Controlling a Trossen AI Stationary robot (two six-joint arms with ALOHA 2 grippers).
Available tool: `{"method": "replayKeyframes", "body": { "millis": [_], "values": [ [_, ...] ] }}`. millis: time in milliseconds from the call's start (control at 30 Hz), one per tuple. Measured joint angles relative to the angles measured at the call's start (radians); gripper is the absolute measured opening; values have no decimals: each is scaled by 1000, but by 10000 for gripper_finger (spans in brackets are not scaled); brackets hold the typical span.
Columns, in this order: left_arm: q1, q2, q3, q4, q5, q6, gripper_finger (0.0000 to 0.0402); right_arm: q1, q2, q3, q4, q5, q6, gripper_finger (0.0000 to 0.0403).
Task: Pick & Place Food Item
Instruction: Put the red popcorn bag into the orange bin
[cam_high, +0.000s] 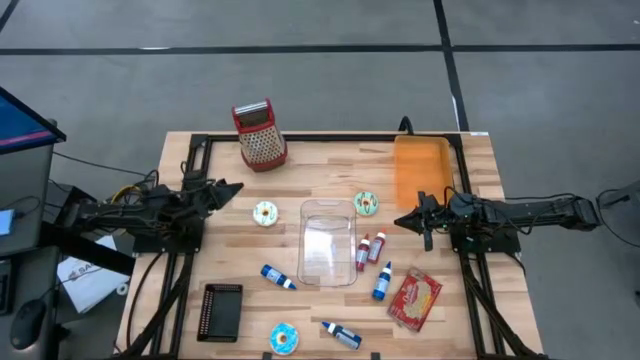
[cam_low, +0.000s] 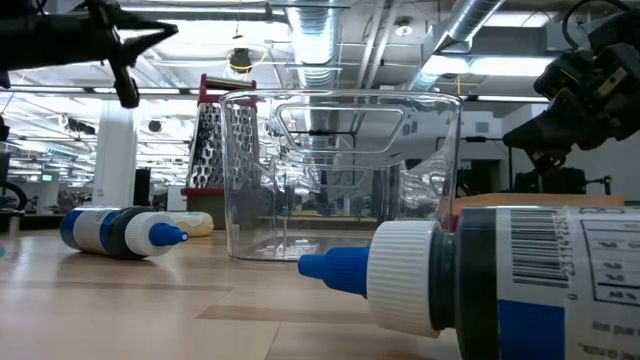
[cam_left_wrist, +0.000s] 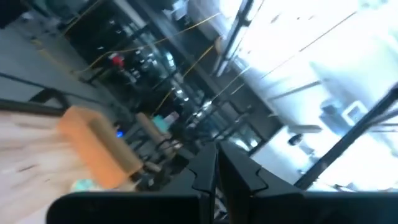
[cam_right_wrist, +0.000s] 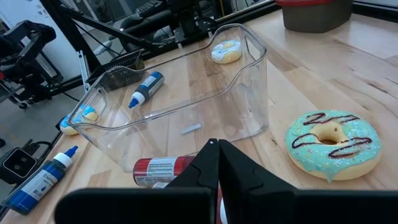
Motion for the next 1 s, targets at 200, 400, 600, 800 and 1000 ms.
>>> {"method": "replayKeyframes", "body": {
  "millis": [200,400,600,800,1000],
  "values": [
    [0,19,0,40,113,-55,14,-6,0,0,19,30,-140,0],
    [-9,75,0,42,148,-125,14,-11,-1,0,225,34,54,0],
    [-46,155,0,59,148,-166,14,-12,-1,0,546,107,150,0],
    [-97,239,0,123,133,-182,14,10,-2,2,818,-13,371,0],
    [-106,303,0,149,128,-171,14,71,30,47,815,-101,566,0]
  ]
}}
